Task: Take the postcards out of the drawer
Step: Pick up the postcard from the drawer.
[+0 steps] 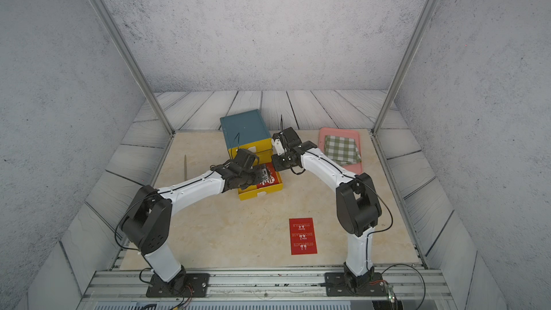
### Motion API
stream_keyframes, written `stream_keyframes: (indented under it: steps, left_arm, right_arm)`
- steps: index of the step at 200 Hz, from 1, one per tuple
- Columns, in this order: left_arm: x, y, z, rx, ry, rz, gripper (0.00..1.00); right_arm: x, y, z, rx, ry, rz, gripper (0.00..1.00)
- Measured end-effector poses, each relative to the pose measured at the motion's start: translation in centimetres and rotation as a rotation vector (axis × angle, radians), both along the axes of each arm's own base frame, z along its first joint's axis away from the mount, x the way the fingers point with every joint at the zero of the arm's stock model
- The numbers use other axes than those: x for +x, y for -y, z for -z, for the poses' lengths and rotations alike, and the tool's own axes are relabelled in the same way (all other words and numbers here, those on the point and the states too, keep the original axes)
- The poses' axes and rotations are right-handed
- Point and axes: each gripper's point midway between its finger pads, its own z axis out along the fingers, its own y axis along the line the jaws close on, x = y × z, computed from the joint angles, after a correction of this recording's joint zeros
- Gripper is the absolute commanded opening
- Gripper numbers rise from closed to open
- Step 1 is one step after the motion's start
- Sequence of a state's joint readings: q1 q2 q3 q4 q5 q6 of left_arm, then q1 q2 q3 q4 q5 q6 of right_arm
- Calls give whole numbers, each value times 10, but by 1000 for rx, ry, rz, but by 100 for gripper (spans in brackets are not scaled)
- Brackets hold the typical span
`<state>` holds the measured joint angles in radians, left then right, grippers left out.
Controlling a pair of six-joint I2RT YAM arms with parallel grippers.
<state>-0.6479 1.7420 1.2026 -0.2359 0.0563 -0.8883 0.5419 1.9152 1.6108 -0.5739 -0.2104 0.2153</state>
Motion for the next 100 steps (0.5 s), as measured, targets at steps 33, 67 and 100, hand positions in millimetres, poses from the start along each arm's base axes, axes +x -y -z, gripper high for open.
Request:
stream_keyframes:
  steps: [33,67,100]
  left_arm:
    - [1,-1,0,2,0,-3,91]
    - [2,-1,1,4,0,-5,91]
    - [3,1,7,9,-10,-4,91]
  right_arm:
    - [0,3,11,-18,-21,0,6]
    - [3,9,12,-28,-27,20,0]
    - [3,9,12,-28,-26,22,0]
